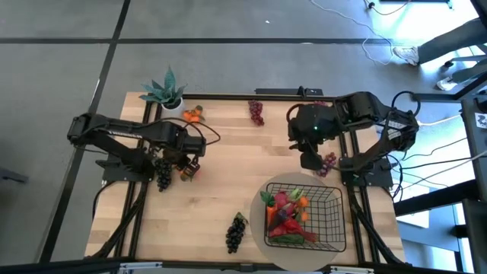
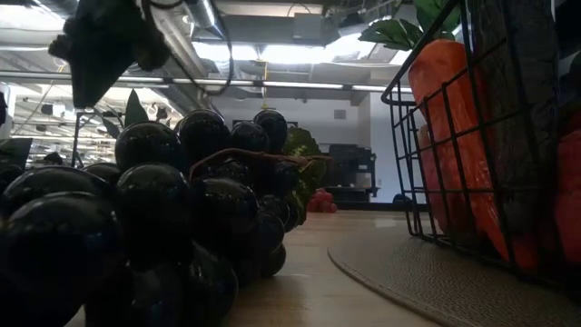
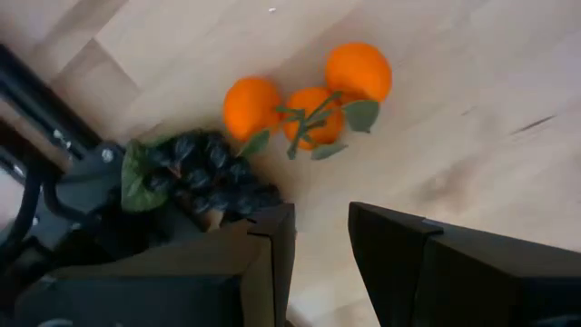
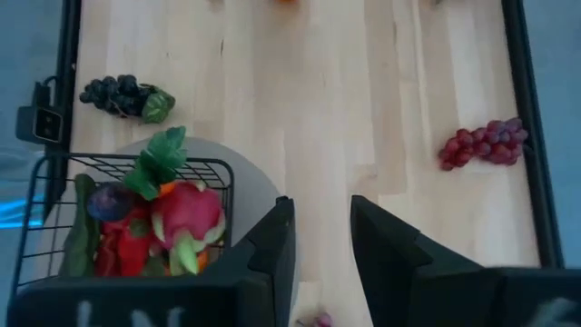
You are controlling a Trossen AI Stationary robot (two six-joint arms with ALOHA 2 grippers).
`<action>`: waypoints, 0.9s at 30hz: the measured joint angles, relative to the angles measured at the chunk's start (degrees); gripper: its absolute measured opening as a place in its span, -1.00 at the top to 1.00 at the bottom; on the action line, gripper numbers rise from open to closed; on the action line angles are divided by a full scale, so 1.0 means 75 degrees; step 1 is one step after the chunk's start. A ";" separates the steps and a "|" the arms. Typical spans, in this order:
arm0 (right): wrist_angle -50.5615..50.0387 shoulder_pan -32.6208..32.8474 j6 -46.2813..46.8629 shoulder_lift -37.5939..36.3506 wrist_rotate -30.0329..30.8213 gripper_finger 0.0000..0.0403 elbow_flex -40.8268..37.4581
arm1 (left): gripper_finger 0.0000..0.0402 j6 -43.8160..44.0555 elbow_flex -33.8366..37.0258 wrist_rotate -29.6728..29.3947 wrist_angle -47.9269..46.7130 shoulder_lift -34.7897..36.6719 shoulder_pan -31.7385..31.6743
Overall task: Build produce basket
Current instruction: Put the bottom tangerines into the black wire basket
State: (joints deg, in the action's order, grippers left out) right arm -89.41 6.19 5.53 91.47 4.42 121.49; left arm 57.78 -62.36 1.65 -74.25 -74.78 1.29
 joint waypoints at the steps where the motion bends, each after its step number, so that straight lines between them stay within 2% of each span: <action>1: 0.0000 -0.0041 -0.0088 0.0001 -0.0002 0.52 0.0000 | 0.53 -0.0149 0.0132 0.0000 0.0128 0.0000 -0.0012; 7: 0.0000 -0.0224 -0.0405 0.0002 -0.0008 0.52 0.0000 | 0.53 -0.0632 0.0836 0.0080 0.1112 0.0000 -0.0142; 15: -0.0001 -0.0304 -0.0565 0.0000 -0.0016 0.52 0.0000 | 0.53 -0.1127 0.1383 -0.0198 0.1740 0.0000 -0.0141; 27: -0.0001 -0.0304 -0.0608 0.0000 -0.0020 0.52 0.0000 | 0.53 -0.1124 0.2052 -0.0297 0.2018 0.0000 -0.0141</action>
State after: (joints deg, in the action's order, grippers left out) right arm -89.41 3.90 0.97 91.47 4.27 121.49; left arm 49.34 -46.97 -0.57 -59.12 -74.78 0.23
